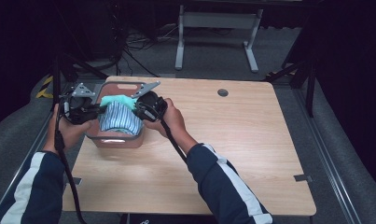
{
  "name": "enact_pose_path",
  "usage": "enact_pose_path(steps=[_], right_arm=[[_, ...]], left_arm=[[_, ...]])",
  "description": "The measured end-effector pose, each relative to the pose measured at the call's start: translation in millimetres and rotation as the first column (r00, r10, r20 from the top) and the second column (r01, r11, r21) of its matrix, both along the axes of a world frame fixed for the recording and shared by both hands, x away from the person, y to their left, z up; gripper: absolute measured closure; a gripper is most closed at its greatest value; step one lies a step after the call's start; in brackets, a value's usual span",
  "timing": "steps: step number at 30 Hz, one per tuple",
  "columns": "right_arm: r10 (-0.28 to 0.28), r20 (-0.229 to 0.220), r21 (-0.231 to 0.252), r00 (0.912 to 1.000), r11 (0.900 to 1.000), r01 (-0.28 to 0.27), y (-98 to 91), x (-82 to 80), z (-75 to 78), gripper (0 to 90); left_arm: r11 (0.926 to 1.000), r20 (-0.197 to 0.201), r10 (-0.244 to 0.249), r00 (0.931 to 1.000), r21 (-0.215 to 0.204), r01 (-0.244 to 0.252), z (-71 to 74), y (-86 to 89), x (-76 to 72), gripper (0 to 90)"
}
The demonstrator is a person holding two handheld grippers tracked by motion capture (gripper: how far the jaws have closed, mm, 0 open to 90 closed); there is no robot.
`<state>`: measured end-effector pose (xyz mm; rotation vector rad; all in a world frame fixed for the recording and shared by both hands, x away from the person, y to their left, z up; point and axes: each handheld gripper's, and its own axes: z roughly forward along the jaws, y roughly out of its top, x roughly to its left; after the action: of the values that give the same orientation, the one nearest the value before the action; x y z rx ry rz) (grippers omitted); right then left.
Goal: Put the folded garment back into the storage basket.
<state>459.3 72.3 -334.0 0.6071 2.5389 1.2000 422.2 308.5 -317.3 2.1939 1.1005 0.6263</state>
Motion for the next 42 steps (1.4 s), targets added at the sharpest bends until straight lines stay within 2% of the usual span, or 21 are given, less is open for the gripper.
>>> enact_pose_path(steps=[2,4,5,9,12,16,18,22,27,29,32,42], right_arm=[[0.007,-0.006,0.0,1.0,1.0,-0.007,5.5,1.5,-2.7,82.8],[0.012,-0.012,0.003,0.9998,0.9999,-0.012,11.1,3.2,-4.4,82.8],[0.015,-0.015,0.004,0.9998,0.9999,-0.015,13.5,3.9,-4.9,82.8],[0.024,-0.019,-0.008,0.9995,0.9997,-0.024,21.9,6.5,-8.5,82.8],[0.027,-0.021,-0.012,0.9994,0.9996,-0.027,26.4,9.7,-13.1,82.8],[0.031,-0.017,-0.02,0.9994,0.9993,-0.031,29.6,10.3,-16.6,82.8],[0.033,-0.023,-0.025,0.9992,0.9991,-0.033,30.8,11.1,-18.5,82.8],[0.026,-0.028,-0.051,0.9993,0.9983,-0.028,31.9,14.3,-22.1,82.7],[0.02,-0.037,-0.079,0.9991,0.9966,-0.023,33.3,18.6,-26.9,82.5],[0.021,-0.039,-0.095,0.999,0.9951,-0.025,34.5,19.5,-30.2,82.5],[0.023,-0.05,-0.104,0.9985,0.9942,-0.028,36.1,21.2,-35.6,82.4],[0.03,-0.07,-0.127,0.9971,0.9912,-0.039,41.5,21.6,-47.8,81.5]], left_arm=[[0.9999,-0.001,0.013,0.9999,-0.011,-0.013,-2.5,4.3,1.3,82.8],[0.9997,-0.007,0.025,0.9997,-0.002,-0.025,-5.4,8.3,1.9,82.8],[0.9996,-0.007,0.025,0.9997,-0.014,-0.026,-7.2,9.5,2.2,82.8],[0.9993,-0.02,0.037,0.9991,-0.004,-0.037,-13.5,15.0,3.1,82.8],[0.9991,-0.022,0.04,0.999,-0.012,-0.04,-19.3,17.0,5.4,82.8],[0.9992,-0.017,0.04,0.999,-0.003,-0.04,-25.3,16.6,7.6,82.7],[0.999,-0.027,0.045,0.9986,-0.001,-0.045,-29.3,15.5,9.2,82.7],[0.9992,-0.027,0.041,0.9988,0.005,-0.041,-34.4,14.0,11.5,82.7],[0.9983,-0.036,0.054,0.9979,0.023,-0.053,-41.9,11.1,13.7,82.6],[0.998,-0.046,0.049,0.9977,0.043,-0.047,-45.5,8.7,14.5,82.6],[0.9978,-0.052,0.047,0.9976,0.049,-0.045,-50.7,6.7,16.1,82.5],[0.9977,-0.067,0.053,0.9963,0.046,-0.05,-58.4,11.3,17.5,81.8]])
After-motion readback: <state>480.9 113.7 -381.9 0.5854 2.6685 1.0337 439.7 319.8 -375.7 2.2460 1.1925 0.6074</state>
